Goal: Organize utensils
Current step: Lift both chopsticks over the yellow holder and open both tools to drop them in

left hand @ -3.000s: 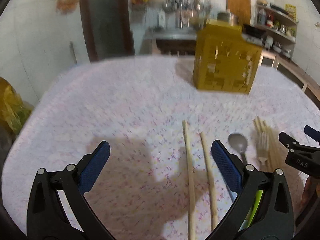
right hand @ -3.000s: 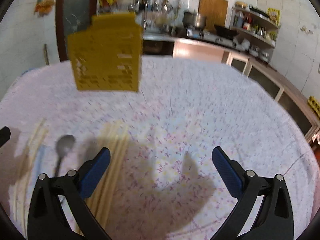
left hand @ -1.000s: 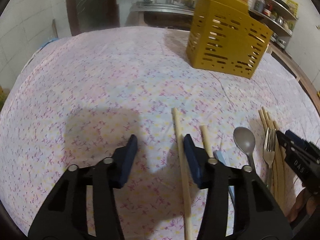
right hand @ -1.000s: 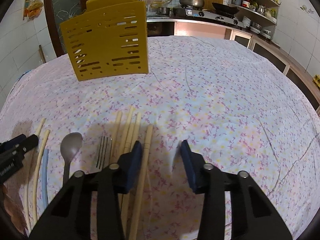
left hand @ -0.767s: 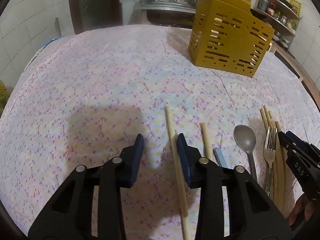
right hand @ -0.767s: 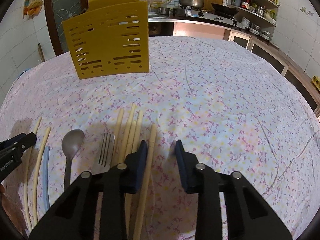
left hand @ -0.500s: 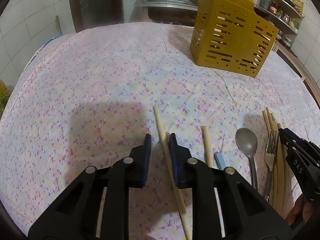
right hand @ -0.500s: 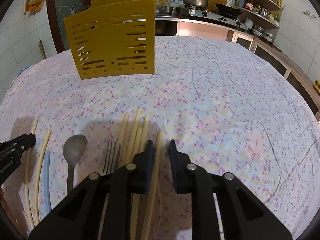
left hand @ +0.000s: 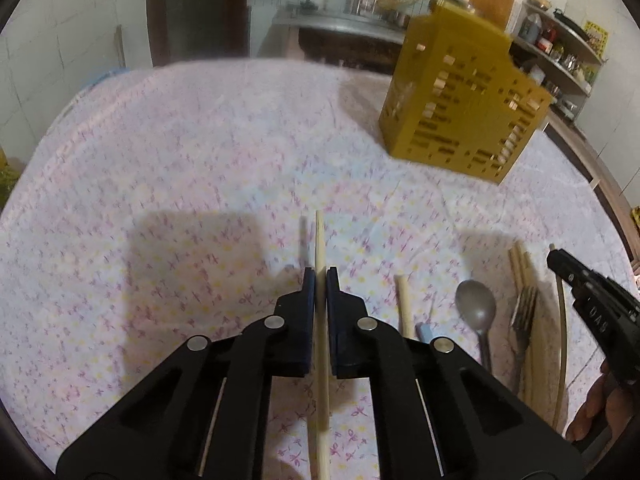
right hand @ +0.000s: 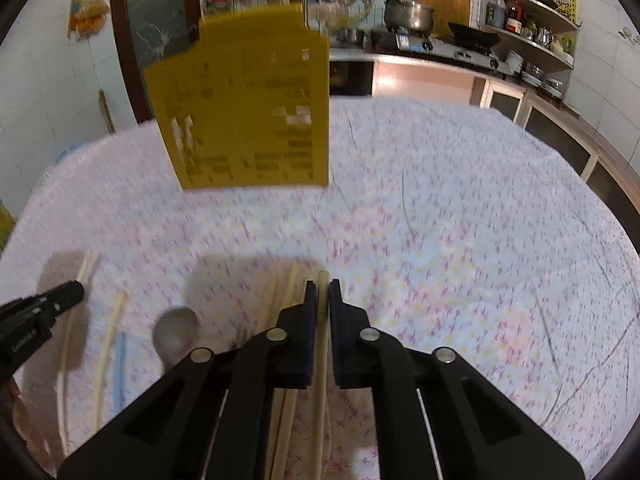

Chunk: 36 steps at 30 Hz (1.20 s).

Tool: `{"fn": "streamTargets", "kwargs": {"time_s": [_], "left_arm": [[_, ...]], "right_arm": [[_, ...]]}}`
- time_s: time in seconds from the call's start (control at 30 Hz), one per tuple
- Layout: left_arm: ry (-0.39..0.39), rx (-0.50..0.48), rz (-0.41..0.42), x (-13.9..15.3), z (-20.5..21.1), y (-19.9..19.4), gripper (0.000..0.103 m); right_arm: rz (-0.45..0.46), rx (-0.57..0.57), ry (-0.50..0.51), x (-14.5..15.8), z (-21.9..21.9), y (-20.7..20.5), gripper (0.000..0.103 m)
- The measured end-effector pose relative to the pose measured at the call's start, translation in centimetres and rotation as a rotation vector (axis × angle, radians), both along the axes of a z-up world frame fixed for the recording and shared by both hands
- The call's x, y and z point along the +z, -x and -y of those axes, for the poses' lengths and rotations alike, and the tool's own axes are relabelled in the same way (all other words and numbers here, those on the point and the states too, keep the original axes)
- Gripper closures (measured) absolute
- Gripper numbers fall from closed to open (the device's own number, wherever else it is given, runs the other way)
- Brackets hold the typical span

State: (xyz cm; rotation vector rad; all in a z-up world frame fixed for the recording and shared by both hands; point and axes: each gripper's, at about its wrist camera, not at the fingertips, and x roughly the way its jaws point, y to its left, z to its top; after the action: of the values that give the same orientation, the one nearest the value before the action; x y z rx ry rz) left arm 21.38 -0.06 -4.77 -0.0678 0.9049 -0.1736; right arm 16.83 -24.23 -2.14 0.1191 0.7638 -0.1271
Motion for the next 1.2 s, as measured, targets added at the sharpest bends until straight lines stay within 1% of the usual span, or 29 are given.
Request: {"fn": "streamTargets", "kwargs": {"time_s": [0.13, 0.27, 0.37, 0.43, 0.53, 0.8, 0.9, 1.03, 1.2], "left_arm": [[0.029, 0.004, 0.067, 1.9, -0.4, 0.8, 0.099], [0.033, 0.018, 0.152, 4.1, -0.7, 1.6, 0.099], [0.059, 0.03, 0.212, 5.8, -0.9, 2.4, 0.099], [0.062, 0.035, 0.252, 6.8, -0.9, 2.9, 0.099], [0.055, 0.036, 0.294, 7.7, -0.8, 3.5, 0.099], [0.019, 0.034, 0.376, 8.5, -0.3, 5.6, 0.099], [0.025, 0.018, 0.406, 9.6, -0.4, 6.0, 0.099], [0.032, -0.015, 0.489, 12.9, 0.5, 6.2, 0.099], [0.072, -0.033, 0.643, 19.3, 2.5, 4.2, 0.099]], "right_arm": [[0.09, 0.016, -0.015, 2.2, 0.4, 0.4, 0.097], [0.191, 0.033, -0.039, 4.2, 0.8, 1.3, 0.097], [0.273, 0.041, -0.034, 5.4, 0.9, 2.0, 0.097], [0.315, 0.041, -0.027, 6.2, 0.9, 2.3, 0.097], [0.361, 0.043, -0.036, 6.8, 1.1, 2.8, 0.097], [0.456, 0.03, 0.002, 7.0, 1.1, 5.0, 0.097], [0.503, 0.03, -0.007, 8.2, 1.4, 5.6, 0.097], [0.592, 0.037, -0.023, 11.7, 2.0, 5.6, 0.097], [0.72, 0.027, 0.033, 17.4, 2.0, 2.4, 0.097]]}}
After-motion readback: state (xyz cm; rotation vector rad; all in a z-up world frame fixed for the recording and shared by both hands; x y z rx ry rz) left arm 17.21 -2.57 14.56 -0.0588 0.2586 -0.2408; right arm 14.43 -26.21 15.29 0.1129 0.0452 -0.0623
